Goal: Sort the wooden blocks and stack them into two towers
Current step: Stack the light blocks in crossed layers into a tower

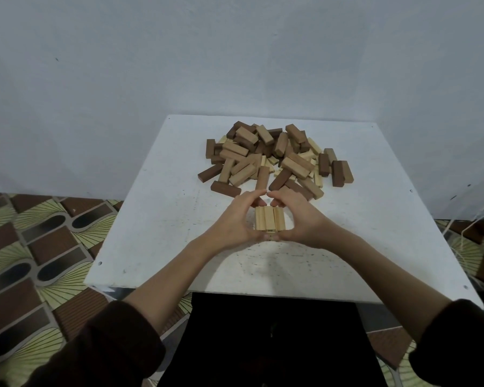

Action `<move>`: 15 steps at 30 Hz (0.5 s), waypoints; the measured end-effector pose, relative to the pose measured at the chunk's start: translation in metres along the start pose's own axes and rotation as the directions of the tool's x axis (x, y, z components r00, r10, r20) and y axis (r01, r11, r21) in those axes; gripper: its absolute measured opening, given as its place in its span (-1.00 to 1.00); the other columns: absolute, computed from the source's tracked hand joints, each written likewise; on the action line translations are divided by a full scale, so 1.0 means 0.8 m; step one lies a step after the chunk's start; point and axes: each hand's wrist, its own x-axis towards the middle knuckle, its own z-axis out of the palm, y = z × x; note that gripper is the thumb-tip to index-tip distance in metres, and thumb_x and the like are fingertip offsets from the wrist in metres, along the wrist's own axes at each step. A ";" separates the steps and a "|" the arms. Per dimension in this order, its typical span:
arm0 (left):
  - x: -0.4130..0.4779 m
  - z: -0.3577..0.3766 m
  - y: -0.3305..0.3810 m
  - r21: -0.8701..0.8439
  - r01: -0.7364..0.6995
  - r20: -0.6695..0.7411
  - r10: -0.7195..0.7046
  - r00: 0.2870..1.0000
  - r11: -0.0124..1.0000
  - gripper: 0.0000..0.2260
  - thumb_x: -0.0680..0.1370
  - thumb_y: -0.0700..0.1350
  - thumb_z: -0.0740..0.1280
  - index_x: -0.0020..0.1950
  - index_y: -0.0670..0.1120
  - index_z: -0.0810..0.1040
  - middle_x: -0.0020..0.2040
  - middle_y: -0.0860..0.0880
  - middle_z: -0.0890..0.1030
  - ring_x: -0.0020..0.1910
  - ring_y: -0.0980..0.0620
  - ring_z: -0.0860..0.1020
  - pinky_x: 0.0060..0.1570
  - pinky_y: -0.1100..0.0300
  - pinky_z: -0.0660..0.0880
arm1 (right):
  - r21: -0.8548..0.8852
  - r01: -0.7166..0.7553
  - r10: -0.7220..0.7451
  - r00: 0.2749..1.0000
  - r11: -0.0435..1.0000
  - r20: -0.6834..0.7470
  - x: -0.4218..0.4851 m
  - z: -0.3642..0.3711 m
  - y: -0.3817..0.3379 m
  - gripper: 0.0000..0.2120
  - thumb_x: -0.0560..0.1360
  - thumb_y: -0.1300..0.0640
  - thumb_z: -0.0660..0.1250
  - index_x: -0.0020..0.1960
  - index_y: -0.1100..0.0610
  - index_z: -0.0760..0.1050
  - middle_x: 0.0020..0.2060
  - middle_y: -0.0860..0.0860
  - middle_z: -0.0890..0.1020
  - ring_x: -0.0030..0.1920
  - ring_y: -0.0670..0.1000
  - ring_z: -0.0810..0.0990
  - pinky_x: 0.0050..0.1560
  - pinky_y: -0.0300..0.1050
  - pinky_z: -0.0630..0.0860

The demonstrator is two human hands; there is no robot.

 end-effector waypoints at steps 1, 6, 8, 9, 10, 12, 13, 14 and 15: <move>0.000 0.000 0.000 -0.004 0.000 -0.003 0.000 1.000 1.000 -0.21 0.29 -0.16 0.58 0.43 0.00 0.27 0.15 0.07 0.46 0.17 0.13 0.40 0.07 0.48 0.28 | 0.003 0.007 -0.007 1.000 1.000 -0.004 0.000 0.000 0.001 -0.20 0.34 0.10 0.52 0.46 0.04 0.18 0.18 -0.04 0.41 0.12 -0.16 0.29 0.09 -0.29 0.24; 0.000 0.003 -0.001 -0.032 -0.009 -0.023 0.009 1.000 0.999 -0.22 0.28 -0.16 0.58 0.42 -0.02 0.29 0.13 0.02 0.50 0.14 0.13 0.43 0.05 0.56 0.27 | 0.008 0.025 -0.025 1.000 1.000 -0.011 0.002 0.002 0.004 -0.22 0.35 0.06 0.52 0.45 0.06 0.20 0.12 -0.07 0.40 0.10 -0.15 0.30 0.09 -0.30 0.23; 0.000 0.004 -0.002 -0.034 -0.008 -0.028 0.007 1.000 0.999 -0.23 0.29 -0.17 0.58 0.42 -0.03 0.29 0.12 0.01 0.50 0.13 0.12 0.43 0.04 0.57 0.27 | 0.008 0.036 -0.036 0.999 0.999 -0.015 0.003 0.003 0.005 -0.23 0.35 0.06 0.51 0.45 0.07 0.21 0.12 -0.05 0.42 0.09 -0.15 0.31 0.07 -0.31 0.23; 0.000 0.005 -0.003 -0.034 -0.005 -0.028 0.004 1.000 0.999 -0.23 0.30 -0.17 0.57 0.42 -0.03 0.29 0.12 0.01 0.50 0.13 0.12 0.43 0.04 0.56 0.27 | 0.010 0.037 -0.037 0.999 0.999 -0.014 0.003 0.003 0.006 -0.23 0.35 0.05 0.51 0.45 0.07 0.21 0.12 -0.04 0.42 0.09 -0.15 0.31 0.07 -0.31 0.23; 0.000 0.005 -0.003 -0.036 -0.001 -0.028 0.000 1.000 0.999 -0.23 0.30 -0.18 0.57 0.43 -0.03 0.29 0.12 0.01 0.50 0.14 0.12 0.43 0.05 0.56 0.27 | 0.017 0.037 -0.037 0.999 0.999 -0.012 0.003 0.004 0.006 -0.22 0.34 0.06 0.51 0.45 0.08 0.21 0.12 -0.04 0.42 0.09 -0.15 0.31 0.07 -0.31 0.23; -0.001 0.006 -0.005 -0.045 0.005 -0.031 -0.006 1.000 0.999 -0.23 0.30 -0.19 0.56 0.43 -0.02 0.28 0.12 0.01 0.50 0.14 0.13 0.43 0.06 0.54 0.28 | 0.046 0.028 -0.028 1.000 0.999 -0.007 0.003 0.003 0.006 -0.22 0.34 0.07 0.52 0.45 0.09 0.20 0.14 -0.03 0.41 0.10 -0.14 0.31 0.09 -0.30 0.23; 0.000 0.007 -0.005 -0.054 0.011 -0.031 -0.012 0.999 0.998 -0.22 0.30 -0.20 0.56 0.44 -0.01 0.28 0.12 0.01 0.50 0.14 0.14 0.44 0.07 0.53 0.29 | 0.060 0.023 -0.022 1.000 0.998 -0.005 0.004 0.002 0.006 -0.21 0.34 0.08 0.52 0.45 0.10 0.20 0.15 -0.02 0.41 0.10 -0.14 0.31 0.09 -0.30 0.23; 0.000 0.007 -0.007 -0.066 0.019 -0.030 -0.021 0.999 0.998 -0.22 0.30 -0.20 0.56 0.44 -0.01 0.28 0.12 0.02 0.50 0.15 0.14 0.44 0.08 0.50 0.30 | 0.070 0.020 -0.020 1.000 0.997 -0.001 0.005 0.003 0.006 -0.20 0.33 0.08 0.52 0.45 0.10 0.20 0.14 -0.02 0.41 0.11 -0.14 0.31 0.10 -0.30 0.23; 0.000 0.007 -0.008 -0.078 0.027 -0.029 -0.029 0.999 0.997 -0.21 0.29 -0.21 0.56 0.44 -0.01 0.28 0.12 0.02 0.50 0.15 0.15 0.44 0.10 0.47 0.31 | 0.073 0.018 -0.018 1.000 0.997 0.006 0.006 0.003 0.007 -0.20 0.33 0.08 0.52 0.45 0.11 0.20 0.13 -0.03 0.40 0.11 -0.13 0.31 0.10 -0.30 0.23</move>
